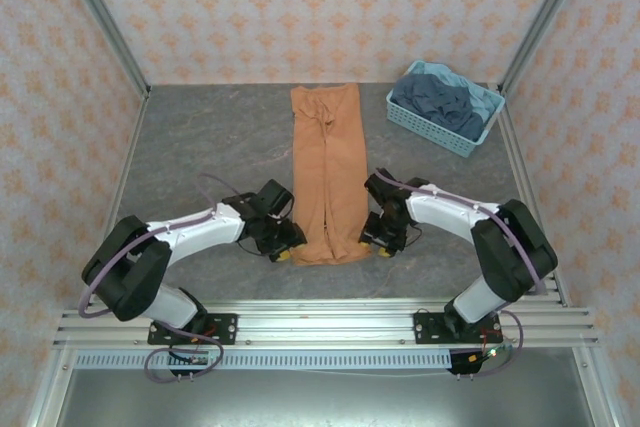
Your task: Fold and stack the t-shirts
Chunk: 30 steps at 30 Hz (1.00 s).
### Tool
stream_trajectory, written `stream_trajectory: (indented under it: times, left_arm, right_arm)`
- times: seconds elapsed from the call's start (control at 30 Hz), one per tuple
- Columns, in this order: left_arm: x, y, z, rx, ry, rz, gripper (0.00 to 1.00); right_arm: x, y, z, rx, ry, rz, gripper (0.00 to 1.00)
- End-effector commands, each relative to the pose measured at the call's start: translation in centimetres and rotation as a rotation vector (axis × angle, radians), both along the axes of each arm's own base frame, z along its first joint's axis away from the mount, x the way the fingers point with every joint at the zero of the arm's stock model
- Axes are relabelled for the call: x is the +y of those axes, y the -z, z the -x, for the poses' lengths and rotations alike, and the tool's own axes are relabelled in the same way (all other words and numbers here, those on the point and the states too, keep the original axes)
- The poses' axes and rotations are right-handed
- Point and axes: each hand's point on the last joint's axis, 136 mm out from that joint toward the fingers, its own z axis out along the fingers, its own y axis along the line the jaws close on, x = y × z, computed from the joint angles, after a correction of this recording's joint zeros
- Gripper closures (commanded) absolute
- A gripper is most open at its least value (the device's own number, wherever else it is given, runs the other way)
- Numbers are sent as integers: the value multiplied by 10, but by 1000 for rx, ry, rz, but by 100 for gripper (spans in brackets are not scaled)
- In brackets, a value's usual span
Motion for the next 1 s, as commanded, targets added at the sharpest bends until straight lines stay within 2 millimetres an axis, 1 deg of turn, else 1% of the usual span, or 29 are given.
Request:
stream_trajectory:
  times: [0.0,0.13,0.23,0.3,0.37,0.47,0.5,0.6,0.73,0.83,0.97]
  left_arm:
    - [-8,9,-3,-7,-15,-5,55]
    - [-15,14,1,5,13,-21,62]
    - [-15,17,5,16,30,-42,68]
    - [-13,20,8,23,40,-58,74]
    - [-10,21,12,27,57,-83,80]
    - [2,20,19,27,71,-127,92]
    - [6,19,21,27,73,-143,94]
    - [18,16,30,24,74,-163,100]
    - [23,13,44,30,54,-123,100]
    - [22,7,46,11,38,-89,100]
    - [21,2,44,-12,25,-64,100]
  right_arm:
    - [2,12,-1,-13,-16,13,59]
    - [13,17,-3,-12,-13,-4,61]
    - [17,20,-3,-6,-6,-1,66]
    - [17,21,-3,-5,1,8,76]
    - [16,17,-1,-15,8,19,86]
    - [14,10,6,-19,23,39,97]
    - [13,9,9,-16,29,41,99]
    - [13,3,26,11,51,37,100]
    - [10,-2,47,51,72,30,100]
    - [11,-5,52,52,98,3,100]
    - [13,-7,52,46,124,-21,100]
